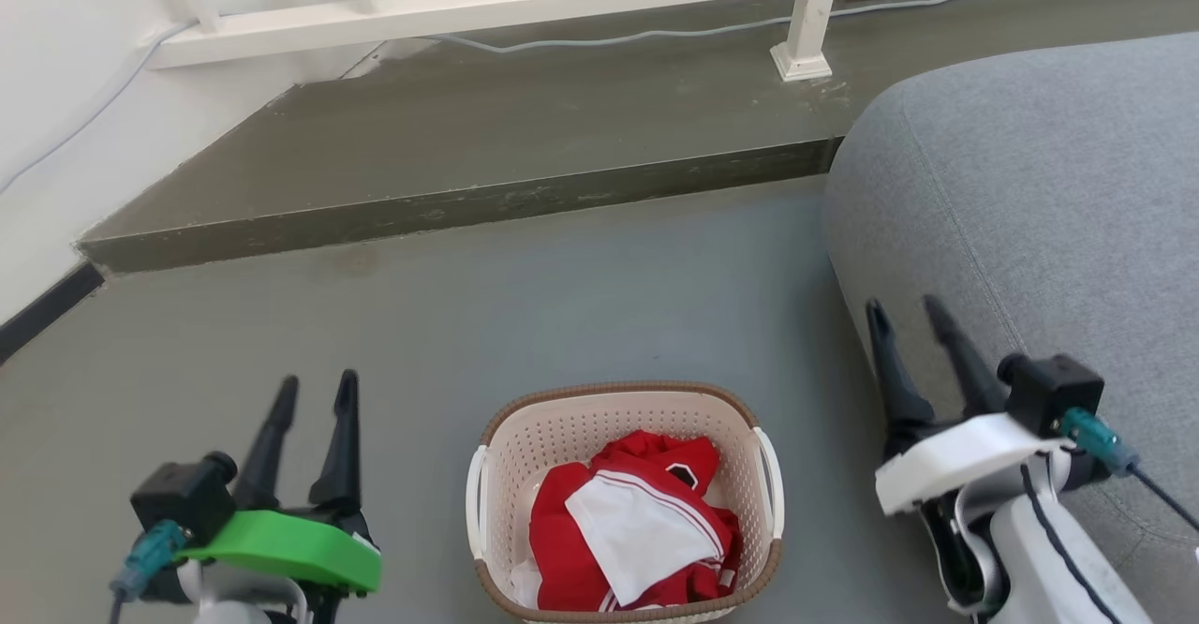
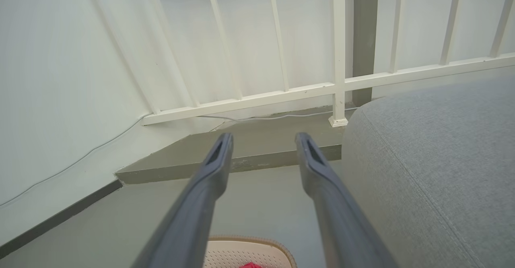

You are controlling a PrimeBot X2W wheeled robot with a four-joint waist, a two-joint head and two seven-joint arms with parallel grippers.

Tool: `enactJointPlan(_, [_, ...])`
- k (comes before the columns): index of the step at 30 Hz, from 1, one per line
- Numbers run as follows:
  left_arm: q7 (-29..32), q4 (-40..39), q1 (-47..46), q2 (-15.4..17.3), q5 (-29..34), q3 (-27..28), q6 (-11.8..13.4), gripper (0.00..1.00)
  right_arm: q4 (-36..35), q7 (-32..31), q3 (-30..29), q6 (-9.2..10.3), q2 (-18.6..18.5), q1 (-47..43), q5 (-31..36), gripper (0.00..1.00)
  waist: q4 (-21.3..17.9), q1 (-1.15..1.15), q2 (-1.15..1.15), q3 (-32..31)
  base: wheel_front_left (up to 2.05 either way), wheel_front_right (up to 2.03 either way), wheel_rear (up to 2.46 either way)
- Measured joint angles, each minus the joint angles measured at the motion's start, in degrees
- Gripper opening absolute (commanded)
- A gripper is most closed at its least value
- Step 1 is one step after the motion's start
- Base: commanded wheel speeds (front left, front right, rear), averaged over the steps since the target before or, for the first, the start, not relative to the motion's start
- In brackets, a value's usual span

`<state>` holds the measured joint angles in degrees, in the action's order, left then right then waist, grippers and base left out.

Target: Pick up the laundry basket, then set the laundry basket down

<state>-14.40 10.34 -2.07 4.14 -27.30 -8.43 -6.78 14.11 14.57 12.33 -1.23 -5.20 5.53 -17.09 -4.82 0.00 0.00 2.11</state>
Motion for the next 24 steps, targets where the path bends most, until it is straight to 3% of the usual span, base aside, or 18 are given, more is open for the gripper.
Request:
enactJointPlan(10, [0.67,2.96,1.62,-1.08,-2.03,-0.69,0.0,0.0,2.77,-0.35,-0.25,-0.02,0.71,-3.16,-1.96,0.0,0.15,0.0,0.0,-0.05,0.0,0.0,0.0])
enactJointPlan(24, [3.28,2.98,1.62,-1.09,-11.96,1.04,0.0,0.0,2.58,-3.13,-2.77,-0.78,1.07,-3.15,-14.25,0.0,0.94,0.0,0.0,-0.37,0.0,0.0,0.0])
